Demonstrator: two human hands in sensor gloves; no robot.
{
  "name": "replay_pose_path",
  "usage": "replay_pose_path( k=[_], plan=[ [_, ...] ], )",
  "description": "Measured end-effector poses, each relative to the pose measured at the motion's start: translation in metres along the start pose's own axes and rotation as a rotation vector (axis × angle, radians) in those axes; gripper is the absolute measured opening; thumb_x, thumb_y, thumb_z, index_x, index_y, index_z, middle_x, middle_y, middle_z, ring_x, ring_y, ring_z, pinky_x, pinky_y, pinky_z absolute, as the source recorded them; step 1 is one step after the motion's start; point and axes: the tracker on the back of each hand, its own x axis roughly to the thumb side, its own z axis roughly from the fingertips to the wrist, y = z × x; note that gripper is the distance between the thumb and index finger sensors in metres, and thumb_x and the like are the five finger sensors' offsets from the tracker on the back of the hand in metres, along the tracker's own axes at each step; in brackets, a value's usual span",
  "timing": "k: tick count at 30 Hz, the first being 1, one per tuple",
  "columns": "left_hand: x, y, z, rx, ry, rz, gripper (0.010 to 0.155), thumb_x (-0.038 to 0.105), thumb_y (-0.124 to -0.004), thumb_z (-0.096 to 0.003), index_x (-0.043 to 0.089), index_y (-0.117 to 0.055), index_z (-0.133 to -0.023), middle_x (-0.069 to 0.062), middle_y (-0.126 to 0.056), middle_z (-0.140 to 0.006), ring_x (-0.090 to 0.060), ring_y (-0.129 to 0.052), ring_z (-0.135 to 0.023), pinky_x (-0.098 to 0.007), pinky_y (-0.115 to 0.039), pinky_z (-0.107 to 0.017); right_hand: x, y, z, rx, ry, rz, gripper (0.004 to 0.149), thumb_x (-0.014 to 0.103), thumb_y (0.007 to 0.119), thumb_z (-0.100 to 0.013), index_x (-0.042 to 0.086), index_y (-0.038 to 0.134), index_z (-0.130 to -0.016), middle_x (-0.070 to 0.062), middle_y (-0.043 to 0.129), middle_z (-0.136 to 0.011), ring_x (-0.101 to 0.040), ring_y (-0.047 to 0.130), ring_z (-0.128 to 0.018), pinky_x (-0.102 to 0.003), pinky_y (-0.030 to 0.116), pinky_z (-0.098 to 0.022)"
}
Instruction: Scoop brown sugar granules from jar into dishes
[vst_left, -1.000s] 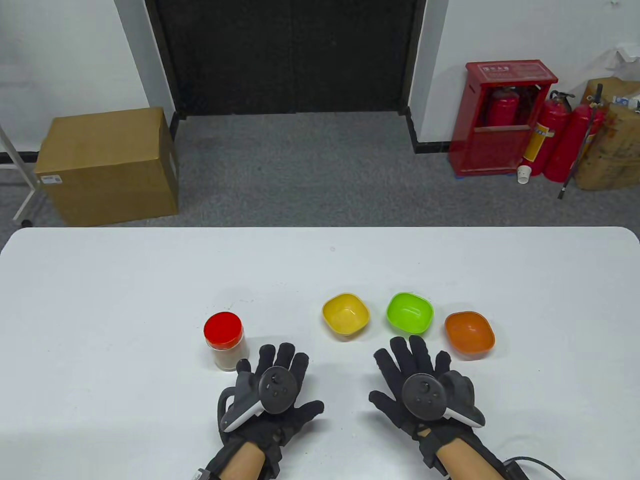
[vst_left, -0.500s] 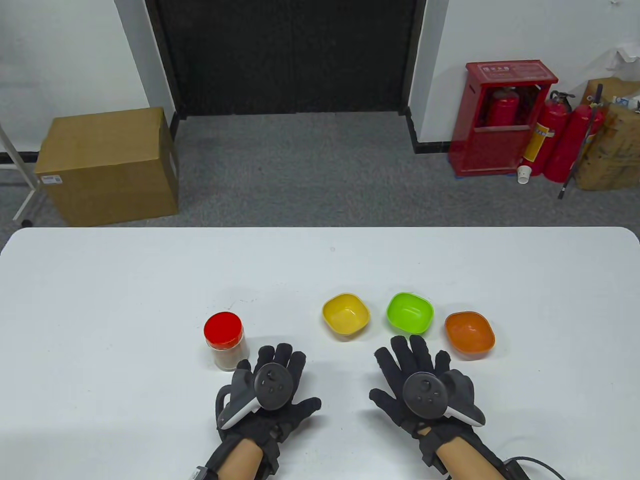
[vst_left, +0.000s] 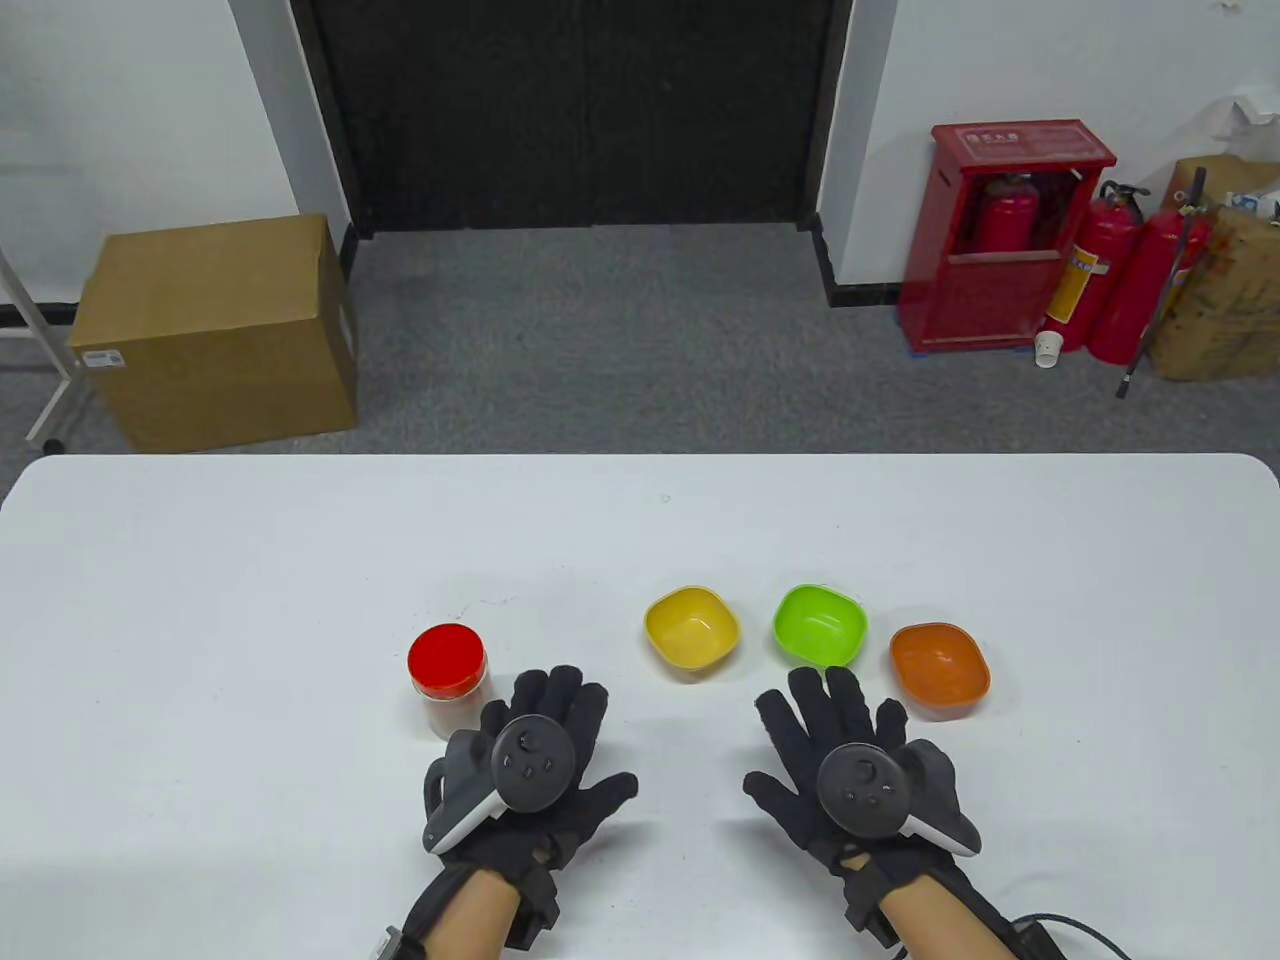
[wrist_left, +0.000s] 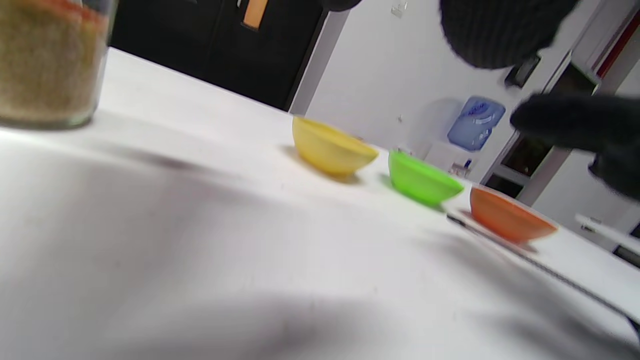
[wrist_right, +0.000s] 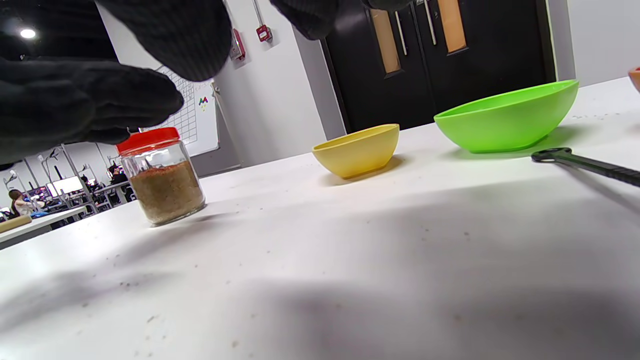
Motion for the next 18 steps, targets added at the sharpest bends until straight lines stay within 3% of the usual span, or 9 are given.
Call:
replay_pose_path(
  k=[4,9,13,18],
  plan=[
    [-0.014,0.025,-0.003,0.112,0.075,0.113,0.090,0.064,-0.078,-0.0492,0.027,-0.035,-0.118,-0.005,-0.026,-0.129,-0.040,-0.023,-0.122,-0.069,-0.021,-0.079,0.001,0.001,0.000,0.010,-0.001,0.004,0.076,0.053,0.074,-0.057,0.014,0.046,-0.116,-0.027,0.031,-0.123,-0.056,0.020,-0.105,-0.087,0.020,-0.057],
    [-0.049,0.049,-0.016,0.145,0.259,0.108,0.092,0.063,-0.081,-0.0497,0.027,-0.032,-0.118,-0.006,-0.023,-0.129,-0.041,-0.023,-0.122,-0.070,-0.023,-0.079,0.002,0.002,0.000,0.015,-0.003,-0.010,0.076,0.053,0.074,-0.057,0.014,0.046,-0.116,-0.028,0.031,-0.123,-0.056,0.020,-0.105,-0.087,0.020,-0.057],
    [-0.074,0.054,-0.026,0.124,0.408,0.099,0.096,0.063,-0.083,-0.0496,0.027,-0.027,-0.118,-0.006,-0.019,-0.128,-0.045,-0.026,-0.121,-0.073,-0.029,-0.079,0.001,0.003,0.000,0.016,0.001,-0.025,0.076,0.053,0.074,-0.057,0.014,0.046,-0.116,-0.028,0.031,-0.123,-0.056,0.020,-0.105,-0.087,0.019,-0.057],
    [-0.098,0.045,-0.035,0.066,0.535,0.125,0.104,0.065,-0.086,-0.0469,0.024,-0.022,-0.117,-0.012,-0.021,-0.127,-0.049,-0.041,-0.118,-0.074,-0.042,-0.077,0.001,0.003,0.000,0.019,0.001,-0.033,0.076,0.052,0.074,-0.057,0.014,0.046,-0.116,-0.028,0.031,-0.123,-0.057,0.020,-0.105,-0.087,0.020,-0.057]
  ],
)
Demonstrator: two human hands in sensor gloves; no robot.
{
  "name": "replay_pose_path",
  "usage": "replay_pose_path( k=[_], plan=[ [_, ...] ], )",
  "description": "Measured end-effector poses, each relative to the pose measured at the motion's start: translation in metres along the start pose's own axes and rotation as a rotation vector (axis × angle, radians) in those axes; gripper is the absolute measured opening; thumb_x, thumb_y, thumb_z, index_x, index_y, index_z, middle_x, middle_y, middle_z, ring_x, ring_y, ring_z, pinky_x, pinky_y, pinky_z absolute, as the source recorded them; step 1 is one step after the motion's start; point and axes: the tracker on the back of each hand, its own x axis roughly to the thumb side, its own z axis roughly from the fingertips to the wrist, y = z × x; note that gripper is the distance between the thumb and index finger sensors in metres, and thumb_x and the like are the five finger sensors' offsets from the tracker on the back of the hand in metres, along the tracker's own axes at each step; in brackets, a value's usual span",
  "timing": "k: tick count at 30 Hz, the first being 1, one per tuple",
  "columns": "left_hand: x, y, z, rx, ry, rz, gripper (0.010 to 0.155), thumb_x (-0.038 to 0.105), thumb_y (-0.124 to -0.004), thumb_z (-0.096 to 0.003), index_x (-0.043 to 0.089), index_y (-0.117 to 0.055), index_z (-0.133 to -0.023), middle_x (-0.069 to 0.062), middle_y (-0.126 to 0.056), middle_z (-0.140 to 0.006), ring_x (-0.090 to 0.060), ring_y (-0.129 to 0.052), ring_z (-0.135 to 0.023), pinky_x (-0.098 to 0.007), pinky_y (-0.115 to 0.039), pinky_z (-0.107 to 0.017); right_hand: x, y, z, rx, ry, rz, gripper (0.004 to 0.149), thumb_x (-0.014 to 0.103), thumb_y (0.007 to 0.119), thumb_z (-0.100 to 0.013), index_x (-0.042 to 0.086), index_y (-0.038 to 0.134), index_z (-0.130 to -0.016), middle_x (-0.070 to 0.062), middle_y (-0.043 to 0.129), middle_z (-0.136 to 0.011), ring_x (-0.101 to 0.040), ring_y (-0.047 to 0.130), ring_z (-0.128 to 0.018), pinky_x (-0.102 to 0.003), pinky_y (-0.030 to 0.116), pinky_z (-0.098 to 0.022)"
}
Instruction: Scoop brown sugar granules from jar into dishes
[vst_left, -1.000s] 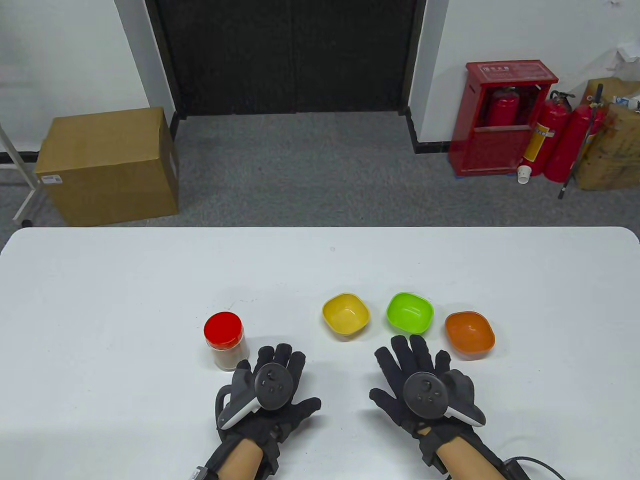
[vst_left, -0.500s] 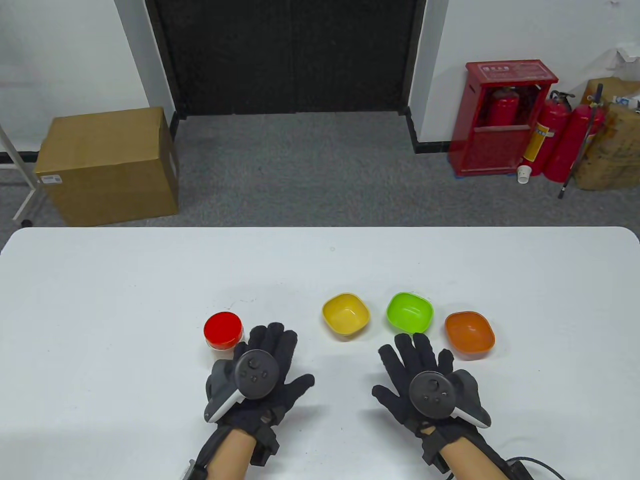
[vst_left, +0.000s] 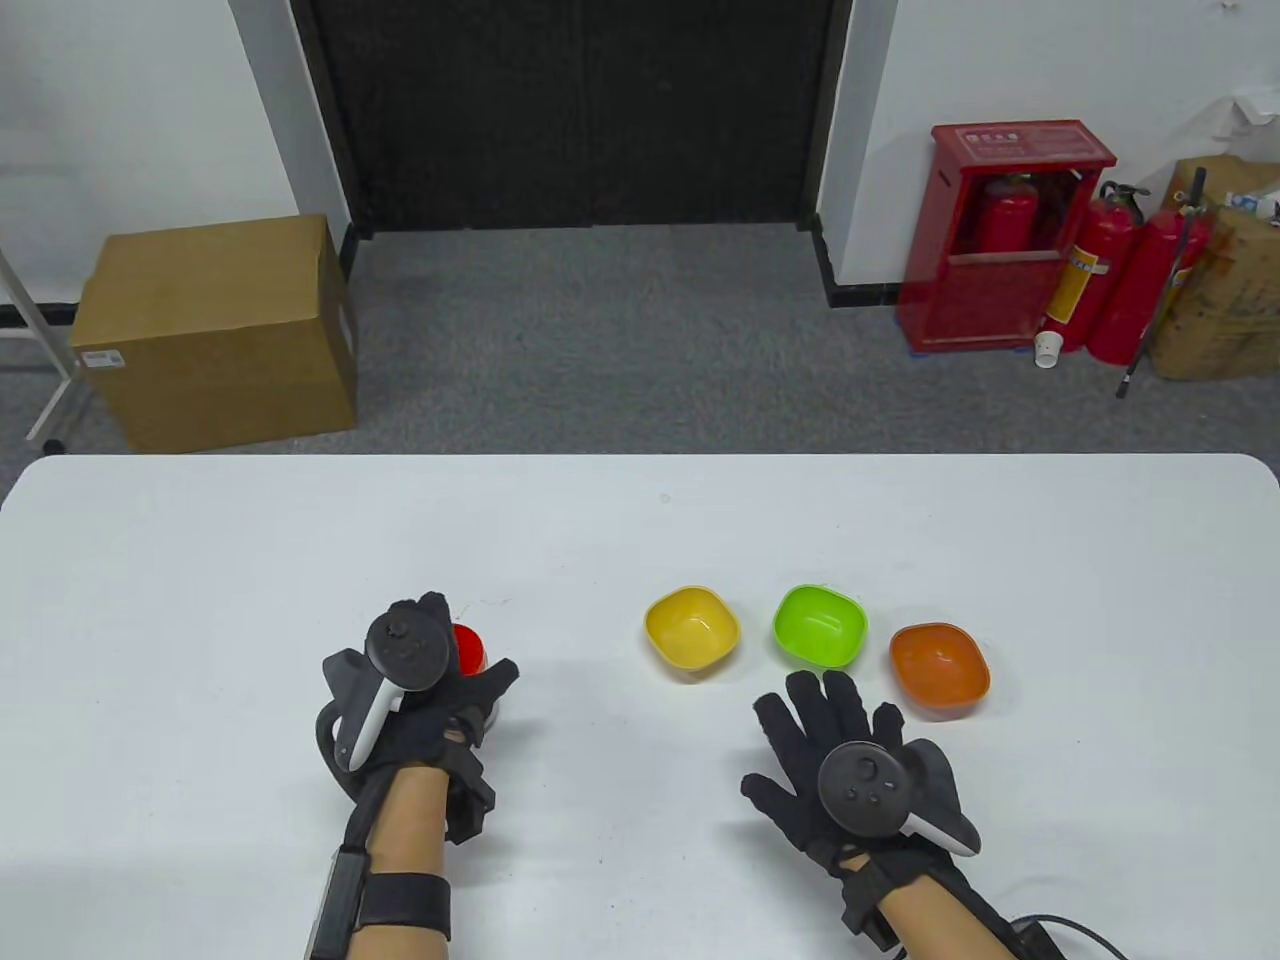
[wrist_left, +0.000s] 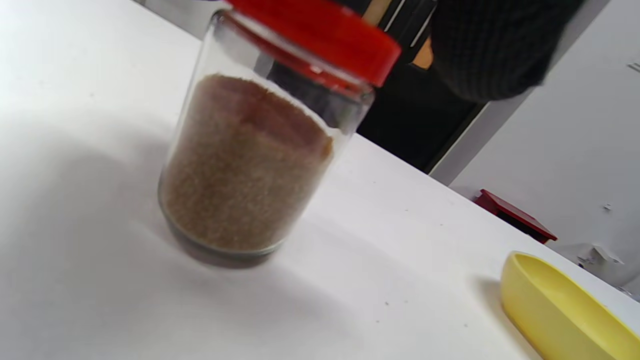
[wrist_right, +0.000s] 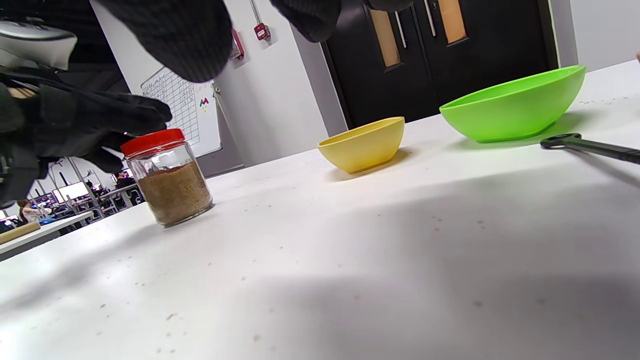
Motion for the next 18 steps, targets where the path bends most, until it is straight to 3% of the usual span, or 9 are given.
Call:
replay_pose_path(
  k=[4,11,18],
  plan=[
    [-0.007,-0.006,-0.009,-0.013,0.037,0.009,0.105,0.064,-0.088,-0.0465,0.022,-0.022,-0.117,-0.012,-0.029,-0.126,-0.045,-0.056,-0.114,-0.070,-0.051,-0.075,0.000,0.000,0.000,0.003,0.003,-0.004,0.076,0.052,0.074,-0.057,0.014,0.047,-0.116,-0.028,0.031,-0.123,-0.057,0.020,-0.105,-0.087,0.020,-0.057],
    [-0.005,-0.007,-0.008,0.055,0.047,0.094,0.101,0.056,-0.094,-0.0464,0.016,-0.031,-0.115,-0.017,-0.044,-0.117,-0.044,-0.068,-0.104,-0.063,-0.066,-0.069,-0.001,0.000,0.000,-0.004,0.004,-0.005,0.075,0.052,0.074,-0.057,0.014,0.046,-0.116,-0.028,0.032,-0.122,-0.057,0.021,-0.104,-0.087,0.021,-0.057],
    [0.017,-0.012,0.007,0.073,-0.069,0.082,0.100,0.057,-0.097,-0.0437,0.013,-0.041,-0.113,-0.018,-0.054,-0.114,-0.046,-0.076,-0.097,-0.061,-0.072,-0.066,-0.002,-0.001,0.001,-0.007,0.006,-0.011,0.075,0.052,0.074,-0.057,0.014,0.046,-0.116,-0.029,0.032,-0.122,-0.058,0.021,-0.104,-0.087,0.021,-0.057]
  ],
)
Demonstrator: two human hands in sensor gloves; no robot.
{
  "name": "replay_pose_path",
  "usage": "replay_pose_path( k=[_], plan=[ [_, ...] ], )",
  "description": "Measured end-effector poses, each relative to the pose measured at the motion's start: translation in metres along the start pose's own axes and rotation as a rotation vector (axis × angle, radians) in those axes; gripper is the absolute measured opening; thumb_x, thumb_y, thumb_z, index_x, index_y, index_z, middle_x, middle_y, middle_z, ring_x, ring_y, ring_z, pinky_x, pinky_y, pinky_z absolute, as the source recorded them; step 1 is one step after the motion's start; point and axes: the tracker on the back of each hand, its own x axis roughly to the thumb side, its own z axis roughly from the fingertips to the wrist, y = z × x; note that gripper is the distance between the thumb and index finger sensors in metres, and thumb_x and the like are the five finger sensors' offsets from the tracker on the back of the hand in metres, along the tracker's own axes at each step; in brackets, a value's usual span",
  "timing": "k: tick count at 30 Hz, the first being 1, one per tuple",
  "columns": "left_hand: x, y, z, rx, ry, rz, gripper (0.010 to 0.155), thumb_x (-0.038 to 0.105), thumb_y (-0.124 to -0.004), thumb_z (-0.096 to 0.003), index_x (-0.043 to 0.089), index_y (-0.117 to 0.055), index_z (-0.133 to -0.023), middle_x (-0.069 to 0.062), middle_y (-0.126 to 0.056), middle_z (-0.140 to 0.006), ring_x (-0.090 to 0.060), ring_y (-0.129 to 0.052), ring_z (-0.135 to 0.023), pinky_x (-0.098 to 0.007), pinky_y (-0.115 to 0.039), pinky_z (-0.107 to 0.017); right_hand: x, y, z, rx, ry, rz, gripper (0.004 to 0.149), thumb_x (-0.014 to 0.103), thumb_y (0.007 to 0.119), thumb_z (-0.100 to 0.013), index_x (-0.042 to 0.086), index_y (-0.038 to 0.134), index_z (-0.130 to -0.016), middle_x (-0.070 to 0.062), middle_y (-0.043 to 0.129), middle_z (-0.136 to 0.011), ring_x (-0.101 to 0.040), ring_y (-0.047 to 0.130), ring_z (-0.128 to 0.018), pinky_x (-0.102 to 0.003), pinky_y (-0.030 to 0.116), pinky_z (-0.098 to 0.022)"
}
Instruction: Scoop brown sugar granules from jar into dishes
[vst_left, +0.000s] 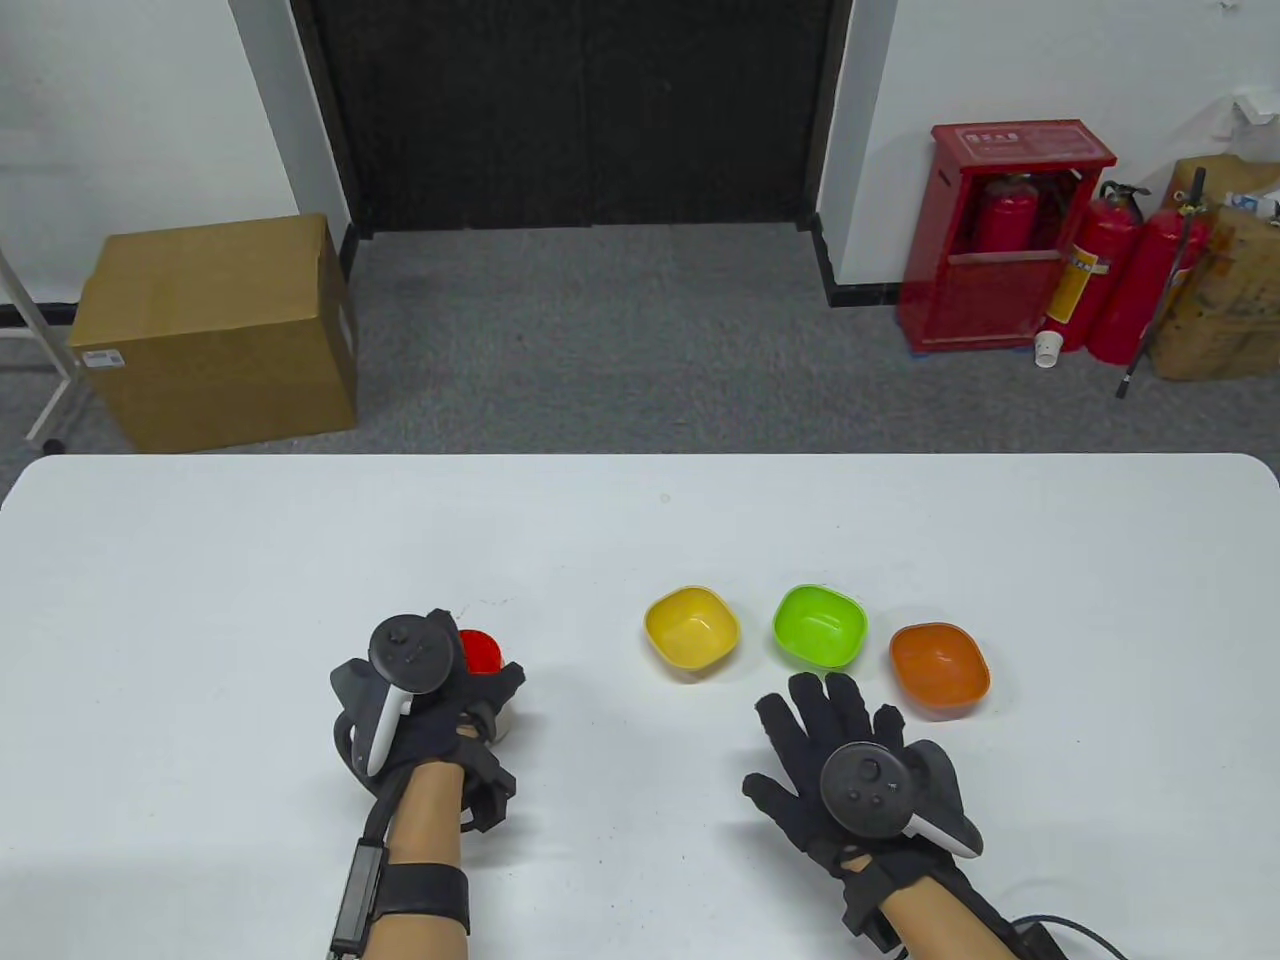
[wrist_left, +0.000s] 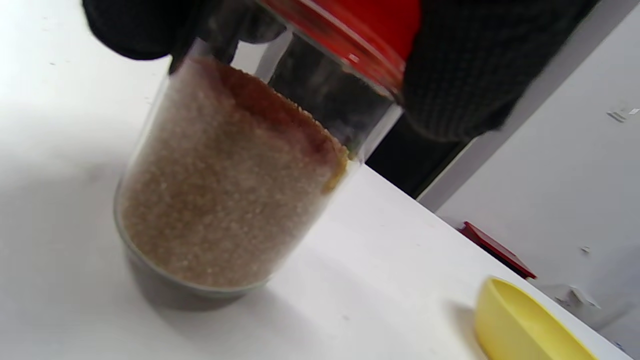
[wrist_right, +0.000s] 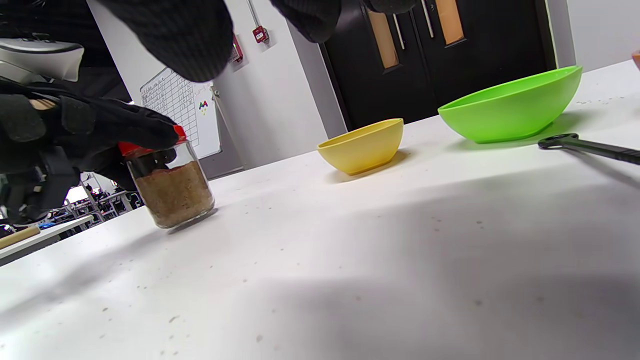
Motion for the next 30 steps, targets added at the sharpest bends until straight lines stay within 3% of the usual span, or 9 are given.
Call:
replay_pose_path(
  k=[4,14,22,30],
  plan=[
    [0.022,-0.007,0.018,-0.019,-0.116,-0.014,0.100,0.058,-0.097,-0.0432,0.014,-0.041,-0.113,-0.017,-0.055,-0.113,-0.045,-0.077,-0.097,-0.060,-0.071,-0.066,-0.001,-0.001,0.001,-0.005,0.004,-0.006,0.075,0.052,0.074,-0.057,0.014,0.047,-0.115,-0.029,0.032,-0.122,-0.058,0.022,-0.104,-0.087,0.021,-0.057],
    [0.072,-0.049,0.067,-0.129,-0.345,-0.031,0.100,0.058,-0.098,-0.0419,0.014,-0.044,-0.113,-0.017,-0.058,-0.113,-0.045,-0.079,-0.096,-0.061,-0.072,-0.066,0.000,0.001,0.004,-0.005,-0.004,0.020,0.075,0.052,0.074,-0.057,0.014,0.046,-0.115,-0.029,0.032,-0.122,-0.058,0.023,-0.104,-0.087,0.022,-0.057],
    [0.097,-0.074,0.084,-0.156,-0.447,-0.060,0.100,0.060,-0.097,-0.0413,0.014,-0.044,-0.113,-0.016,-0.059,-0.113,-0.043,-0.081,-0.096,-0.060,-0.073,-0.066,-0.001,0.005,0.004,0.016,0.002,0.032,0.075,0.052,0.074,-0.057,0.013,0.046,-0.115,-0.029,0.032,-0.122,-0.058,0.023,-0.104,-0.087,0.022,-0.057],
    [0.099,-0.084,0.086,-0.173,-0.476,-0.084,0.100,0.061,-0.097,-0.0406,0.014,-0.045,-0.113,-0.015,-0.060,-0.112,-0.043,-0.083,-0.095,-0.060,-0.073,-0.066,0.001,0.006,0.004,0.020,0.004,0.042,0.075,0.051,0.074,-0.057,0.012,0.047,-0.115,-0.029,0.031,-0.122,-0.058,0.023,-0.104,-0.087,0.023,-0.058]
  ],
)
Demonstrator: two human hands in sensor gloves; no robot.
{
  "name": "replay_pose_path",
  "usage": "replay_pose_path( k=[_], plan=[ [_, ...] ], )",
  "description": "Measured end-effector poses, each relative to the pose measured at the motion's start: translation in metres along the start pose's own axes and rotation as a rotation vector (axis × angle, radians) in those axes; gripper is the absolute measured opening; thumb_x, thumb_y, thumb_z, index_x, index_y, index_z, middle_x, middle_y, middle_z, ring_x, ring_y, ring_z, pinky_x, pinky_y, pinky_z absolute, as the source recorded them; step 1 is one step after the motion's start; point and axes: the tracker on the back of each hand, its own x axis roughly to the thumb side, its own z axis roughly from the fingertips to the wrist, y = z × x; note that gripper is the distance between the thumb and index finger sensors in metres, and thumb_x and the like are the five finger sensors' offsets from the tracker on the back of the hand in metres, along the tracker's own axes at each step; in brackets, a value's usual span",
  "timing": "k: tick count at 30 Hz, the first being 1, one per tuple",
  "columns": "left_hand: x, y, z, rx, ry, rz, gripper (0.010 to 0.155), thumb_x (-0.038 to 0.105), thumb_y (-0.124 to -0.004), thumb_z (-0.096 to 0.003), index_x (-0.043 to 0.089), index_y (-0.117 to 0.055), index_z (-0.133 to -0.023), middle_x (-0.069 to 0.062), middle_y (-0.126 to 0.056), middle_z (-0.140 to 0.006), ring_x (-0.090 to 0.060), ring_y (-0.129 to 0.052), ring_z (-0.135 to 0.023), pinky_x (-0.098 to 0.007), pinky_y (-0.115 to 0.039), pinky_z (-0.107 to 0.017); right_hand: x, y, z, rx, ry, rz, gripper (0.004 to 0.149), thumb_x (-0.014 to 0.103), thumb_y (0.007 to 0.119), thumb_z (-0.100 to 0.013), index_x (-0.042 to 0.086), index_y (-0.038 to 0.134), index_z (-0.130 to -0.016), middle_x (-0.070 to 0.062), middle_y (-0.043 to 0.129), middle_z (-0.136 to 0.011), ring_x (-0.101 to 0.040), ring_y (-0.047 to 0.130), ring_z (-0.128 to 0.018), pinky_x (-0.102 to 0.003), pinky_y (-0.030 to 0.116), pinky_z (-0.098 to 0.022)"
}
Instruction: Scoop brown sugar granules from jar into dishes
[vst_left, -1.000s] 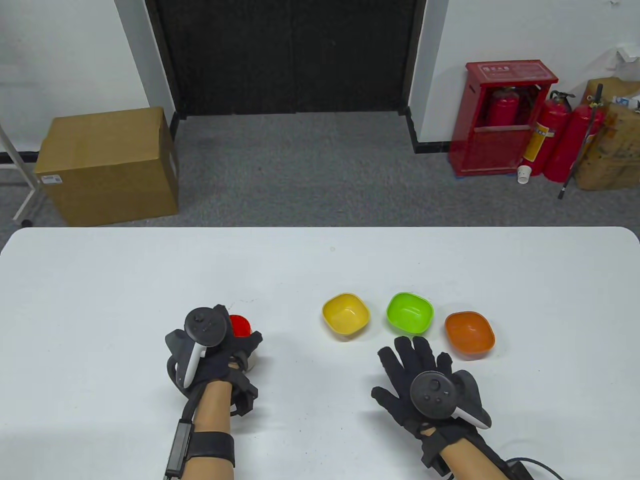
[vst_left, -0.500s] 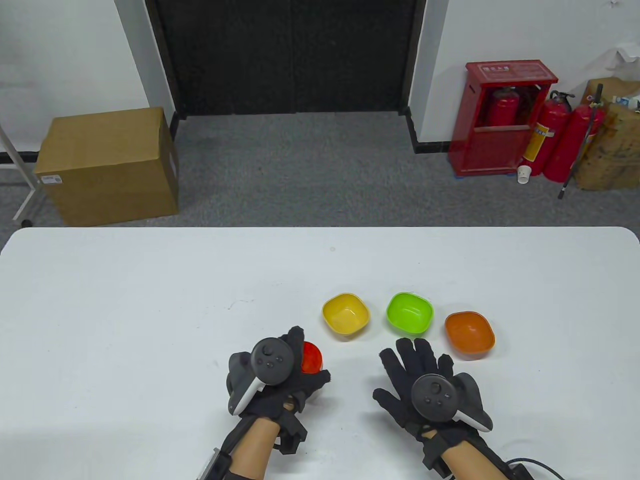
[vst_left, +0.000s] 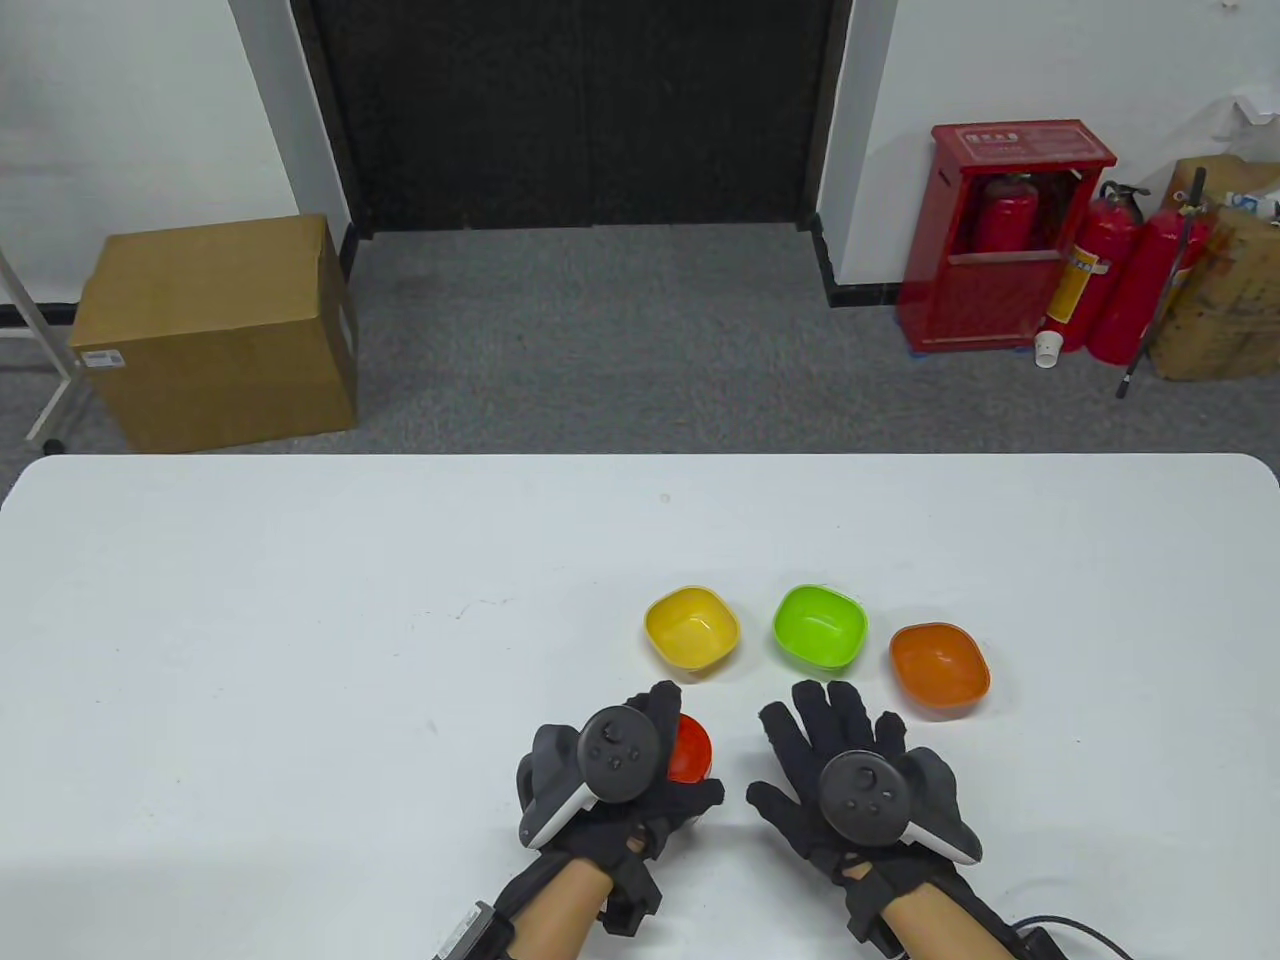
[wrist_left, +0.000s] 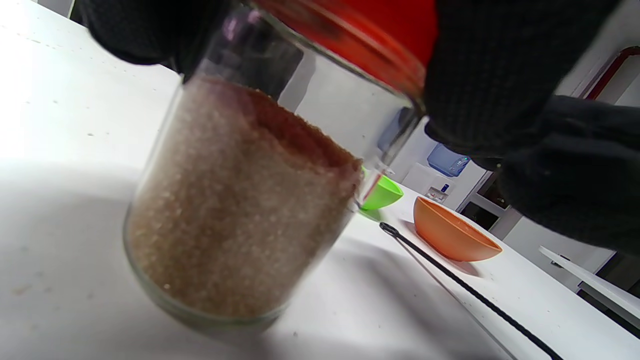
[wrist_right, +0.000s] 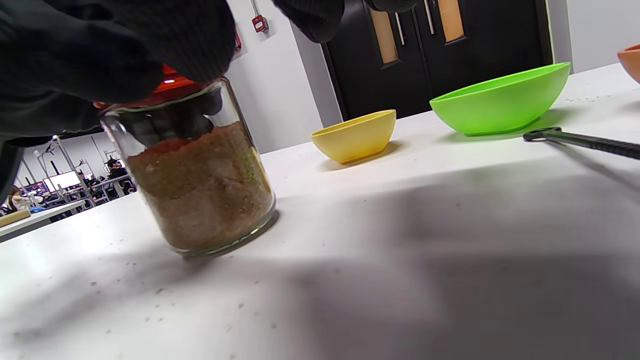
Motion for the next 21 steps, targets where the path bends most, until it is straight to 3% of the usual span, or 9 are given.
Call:
replay_pose_path(
  k=[12,21],
  plan=[
    [-0.007,-0.001,0.000,0.002,-0.005,0.042,0.104,0.063,-0.095,-0.0389,0.016,-0.041,-0.114,-0.014,-0.058,-0.114,-0.041,-0.082,-0.097,-0.061,-0.071,-0.067,0.001,0.000,-0.002,0.004,0.002,-0.002,0.075,0.051,0.074,-0.057,0.011,0.047,-0.115,-0.029,0.031,-0.122,-0.058,0.023,-0.104,-0.087,0.023,-0.057],
    [-0.018,0.008,0.003,-0.116,-0.042,0.123,0.107,0.061,-0.094,-0.0407,0.019,-0.029,-0.116,-0.012,-0.047,-0.121,-0.042,-0.072,-0.105,-0.066,-0.064,-0.070,0.005,-0.009,-0.004,-0.024,-0.005,-0.026,0.075,0.051,0.074,-0.057,0.011,0.047,-0.115,-0.030,0.032,-0.122,-0.058,0.023,-0.104,-0.087,0.023,-0.058]
  ],
)
